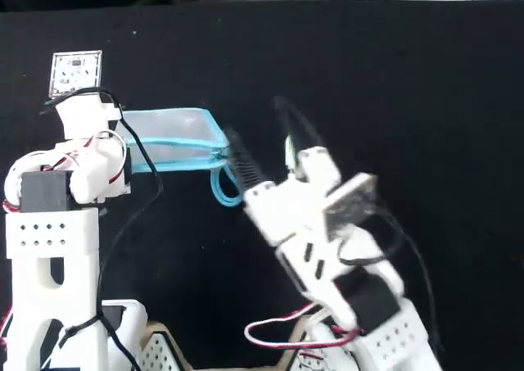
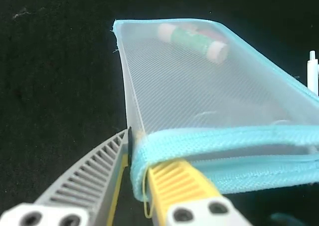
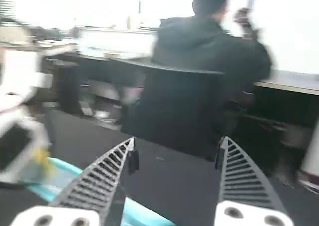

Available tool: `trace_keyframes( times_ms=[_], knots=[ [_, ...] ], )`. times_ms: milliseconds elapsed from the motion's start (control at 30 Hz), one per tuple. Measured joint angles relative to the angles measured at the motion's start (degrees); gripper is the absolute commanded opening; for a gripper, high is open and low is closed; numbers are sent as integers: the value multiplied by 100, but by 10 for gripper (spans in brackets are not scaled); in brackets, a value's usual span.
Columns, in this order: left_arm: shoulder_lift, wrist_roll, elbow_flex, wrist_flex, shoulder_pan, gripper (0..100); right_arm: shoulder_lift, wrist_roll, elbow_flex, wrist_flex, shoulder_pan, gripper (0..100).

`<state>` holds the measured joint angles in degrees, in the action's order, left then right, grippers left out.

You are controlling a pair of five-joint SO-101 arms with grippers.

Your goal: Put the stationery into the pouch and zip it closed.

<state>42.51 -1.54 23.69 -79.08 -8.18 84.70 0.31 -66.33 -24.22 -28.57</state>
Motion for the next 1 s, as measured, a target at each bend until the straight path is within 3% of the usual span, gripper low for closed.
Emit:
trace_keyframes(
  times_ms=[200, 433, 833, 1000],
  knots=[
    [0, 0, 176, 0, -18, 30, 396, 0, 0, -1389, 1363, 247],
    [9, 0, 193, 0, -18, 30, 141, 0, -211, -1582, 1688, 247],
    [9, 0, 193, 0, -18, 30, -3420, -70, 589, -1090, 1732, 247],
    [18, 0, 343, 0, -18, 30, -5213, -422, 1275, -536, 2154, 247]
  ],
)
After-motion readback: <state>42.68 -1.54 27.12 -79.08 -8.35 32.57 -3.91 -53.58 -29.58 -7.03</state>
